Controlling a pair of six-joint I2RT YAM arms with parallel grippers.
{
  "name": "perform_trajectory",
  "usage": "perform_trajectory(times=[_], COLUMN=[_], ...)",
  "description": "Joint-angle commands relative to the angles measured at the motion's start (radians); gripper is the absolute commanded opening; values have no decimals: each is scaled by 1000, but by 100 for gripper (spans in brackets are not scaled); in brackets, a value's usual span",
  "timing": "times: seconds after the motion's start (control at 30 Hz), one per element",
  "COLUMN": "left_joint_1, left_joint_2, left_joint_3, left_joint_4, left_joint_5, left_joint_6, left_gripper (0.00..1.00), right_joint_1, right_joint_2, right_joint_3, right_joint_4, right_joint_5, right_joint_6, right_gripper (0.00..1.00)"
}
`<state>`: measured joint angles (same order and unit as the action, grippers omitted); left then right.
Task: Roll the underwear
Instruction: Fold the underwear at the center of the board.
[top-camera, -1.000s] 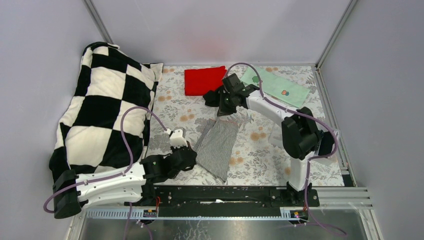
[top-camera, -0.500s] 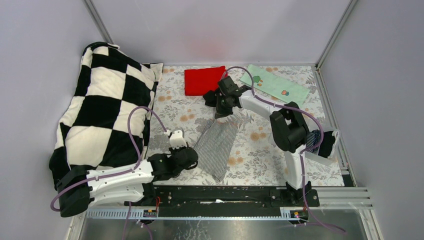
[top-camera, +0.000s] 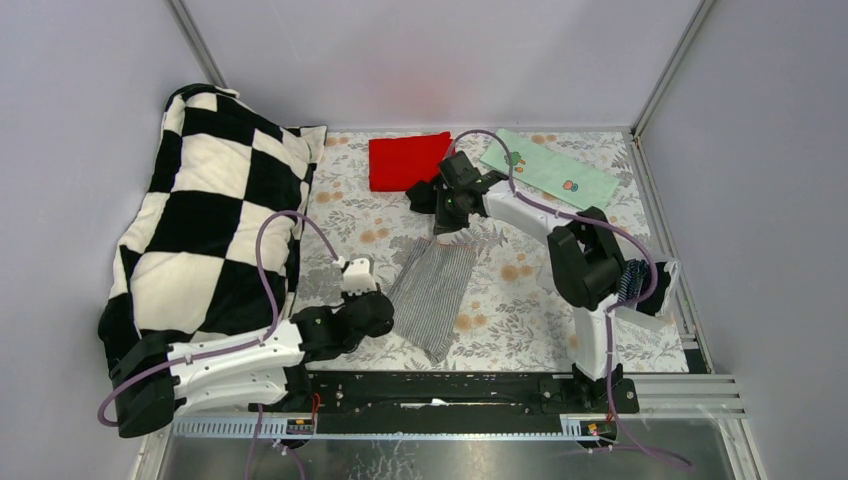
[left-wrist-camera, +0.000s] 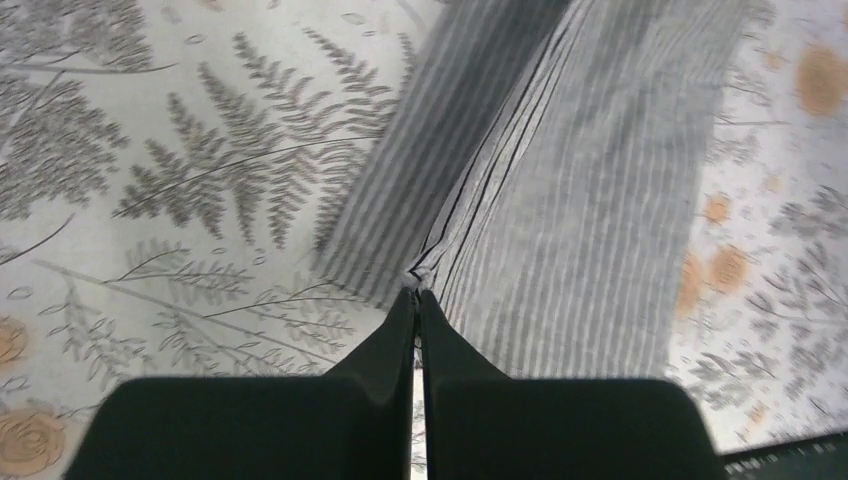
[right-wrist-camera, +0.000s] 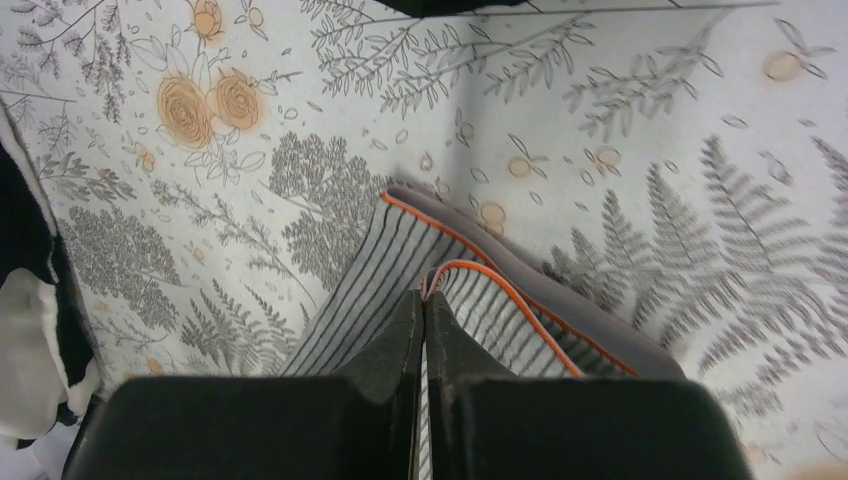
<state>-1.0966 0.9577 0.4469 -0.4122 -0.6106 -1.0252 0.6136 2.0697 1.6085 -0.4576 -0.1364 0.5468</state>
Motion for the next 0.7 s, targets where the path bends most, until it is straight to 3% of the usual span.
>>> perform_trajectory(times=[0.0,0.13,0.3,0.67], left_joint_1=[7,-18,-137,-289], left_joint_2=[-35,43,181,482], left_joint_3=[62,146,271,469], left_joint_4=[168,260,321,450], left_joint_5=[141,275,307,362], left_joint_6=[165,238,263,220], left_gripper=[0,0,0,0], right_joint_1=[5,5,-14,-127], right_joint_2=[-180,-271,-436,-677], right_joint_3=[-42,-92,-222,-483], right_joint_4=[-4,-76,-108,-128], right_joint_5=[98,193,294,284], right_joint_6=[-19,-41,-46,-100], right_gripper=[0,0,0,0])
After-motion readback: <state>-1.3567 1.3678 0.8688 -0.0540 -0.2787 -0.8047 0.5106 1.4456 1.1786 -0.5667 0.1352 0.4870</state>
